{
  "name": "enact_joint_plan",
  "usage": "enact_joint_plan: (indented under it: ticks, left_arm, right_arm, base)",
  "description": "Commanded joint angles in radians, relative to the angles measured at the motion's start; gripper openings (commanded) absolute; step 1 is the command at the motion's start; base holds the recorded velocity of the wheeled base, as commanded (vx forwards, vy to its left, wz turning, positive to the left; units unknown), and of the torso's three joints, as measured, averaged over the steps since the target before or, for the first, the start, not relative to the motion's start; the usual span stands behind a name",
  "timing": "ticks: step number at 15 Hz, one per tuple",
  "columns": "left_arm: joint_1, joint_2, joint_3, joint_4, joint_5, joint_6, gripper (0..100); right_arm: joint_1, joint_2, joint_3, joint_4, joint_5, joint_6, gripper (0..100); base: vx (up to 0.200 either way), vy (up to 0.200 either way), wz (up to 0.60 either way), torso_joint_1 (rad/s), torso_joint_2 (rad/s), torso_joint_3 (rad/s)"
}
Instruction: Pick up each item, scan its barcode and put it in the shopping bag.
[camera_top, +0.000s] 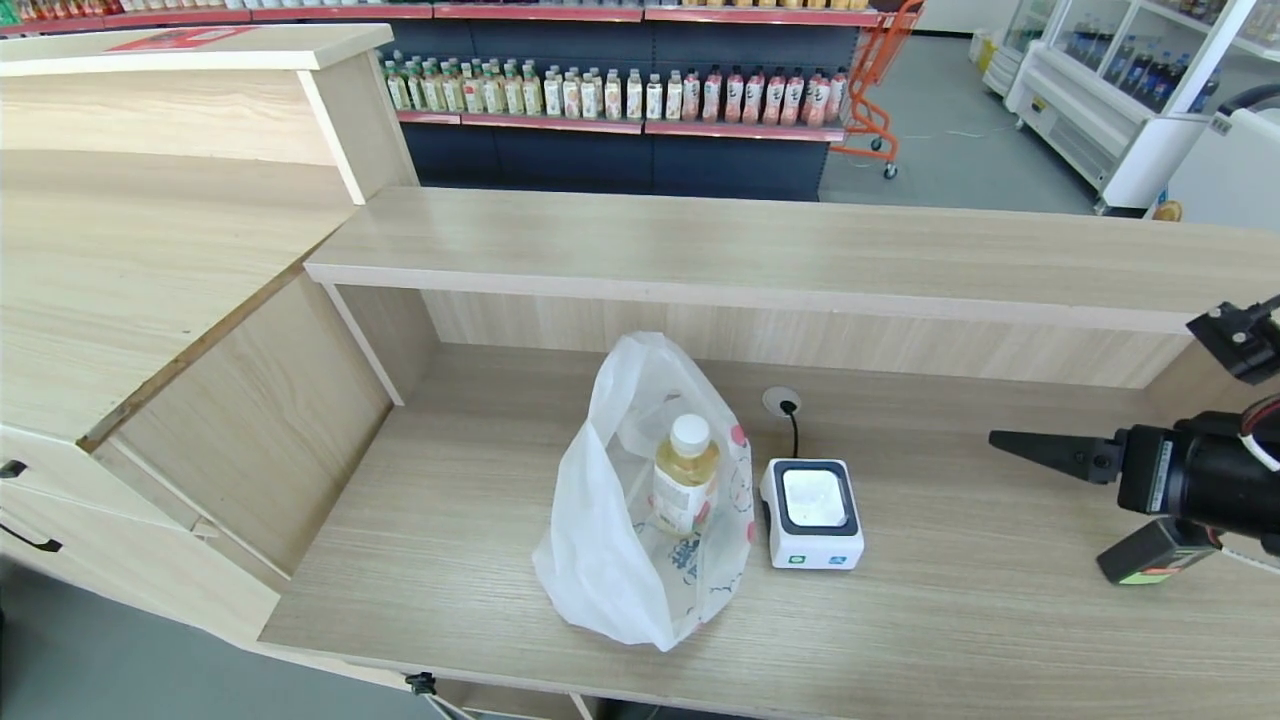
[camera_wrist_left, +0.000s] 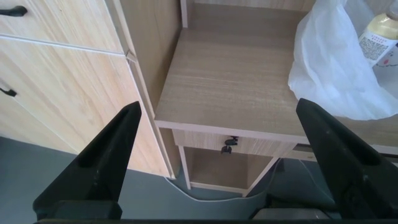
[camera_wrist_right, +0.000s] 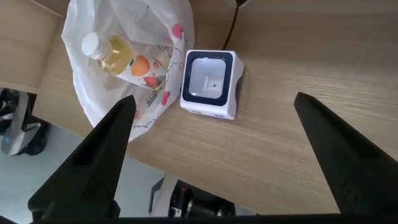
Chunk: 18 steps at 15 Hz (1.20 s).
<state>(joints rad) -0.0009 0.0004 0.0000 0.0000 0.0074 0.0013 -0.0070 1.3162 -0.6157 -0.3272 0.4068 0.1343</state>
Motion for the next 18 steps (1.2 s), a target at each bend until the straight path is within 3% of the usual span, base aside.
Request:
enact_joint_plan:
  ticks: [1, 6, 9, 13, 18]
  left_arm:
    - [0.001, 0.001, 0.000, 0.000, 0.002, 0.002, 100]
    - [0.001, 0.000, 0.000, 0.000, 0.002, 0.002, 100]
    - [-0.001, 0.000, 0.000, 0.000, 0.002, 0.002, 100]
    - [0.001, 0.000, 0.000, 0.000, 0.002, 0.002, 100]
    - [0.001, 0.000, 0.000, 0.000, 0.002, 0.002, 100]
  right_arm:
    - [-0.004, -0.037, 0.016, 0.013, -0.002, 0.005, 100]
    - [-0.057, -0.037, 0.014, 0.083, -0.013, 0.002, 100]
    - [-0.082, -0.041, 0.019, 0.160, -0.014, -0.133, 100]
    - [-0.079, -0.061, 0.053, 0.186, -0.016, -0.166, 100]
    - [-0.106, -0.069, 0.074, 0.333, -0.180, -0.335, 100]
  base:
    - [0.000, -0.200, 0.00, 0.002, 0.00, 0.002]
    - [0.000, -0.200, 0.00, 0.005, 0.00, 0.008]
    - [0.000, -0.200, 0.00, 0.001, 0.00, 0.004]
    - [-0.100, -0.200, 0.00, 0.001, 0.00, 0.005]
    - [0.000, 0.000, 0.00, 0.000, 0.00, 0.000]
